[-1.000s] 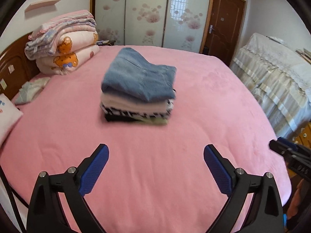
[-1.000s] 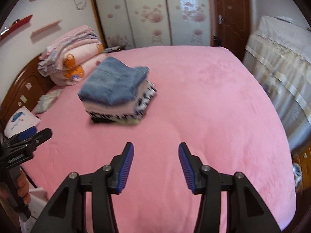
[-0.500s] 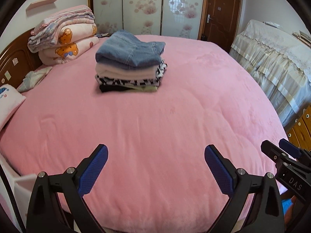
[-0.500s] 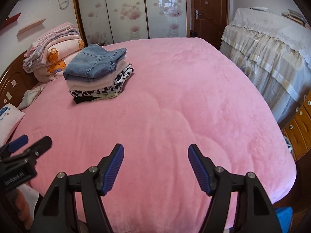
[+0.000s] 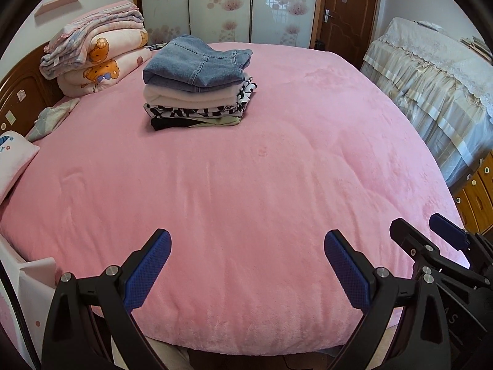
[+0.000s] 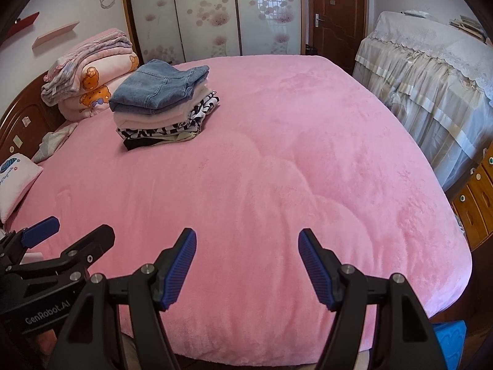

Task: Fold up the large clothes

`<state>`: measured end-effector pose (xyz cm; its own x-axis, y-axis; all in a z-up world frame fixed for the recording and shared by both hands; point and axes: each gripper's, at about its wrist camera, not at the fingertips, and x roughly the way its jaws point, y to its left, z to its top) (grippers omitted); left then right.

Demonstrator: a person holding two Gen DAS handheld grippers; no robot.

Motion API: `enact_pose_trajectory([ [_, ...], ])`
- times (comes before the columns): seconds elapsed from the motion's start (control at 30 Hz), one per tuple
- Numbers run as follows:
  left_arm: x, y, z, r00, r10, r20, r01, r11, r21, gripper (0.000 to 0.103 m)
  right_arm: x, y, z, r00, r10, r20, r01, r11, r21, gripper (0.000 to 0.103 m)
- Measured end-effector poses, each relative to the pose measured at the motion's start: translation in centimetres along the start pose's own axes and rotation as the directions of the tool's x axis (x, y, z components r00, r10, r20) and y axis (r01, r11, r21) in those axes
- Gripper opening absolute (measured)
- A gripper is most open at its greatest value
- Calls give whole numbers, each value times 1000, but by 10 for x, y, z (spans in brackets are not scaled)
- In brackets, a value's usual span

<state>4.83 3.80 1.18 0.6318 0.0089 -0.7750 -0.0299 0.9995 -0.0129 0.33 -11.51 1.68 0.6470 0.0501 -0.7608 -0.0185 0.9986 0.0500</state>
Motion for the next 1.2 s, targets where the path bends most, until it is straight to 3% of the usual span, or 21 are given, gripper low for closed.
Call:
enact_pose_trajectory([
  [1.2,2,-1,6,1000,-4,-13,3,1000,-19,99,-5,-4,7,998,-58,34,58,998,16,69],
])
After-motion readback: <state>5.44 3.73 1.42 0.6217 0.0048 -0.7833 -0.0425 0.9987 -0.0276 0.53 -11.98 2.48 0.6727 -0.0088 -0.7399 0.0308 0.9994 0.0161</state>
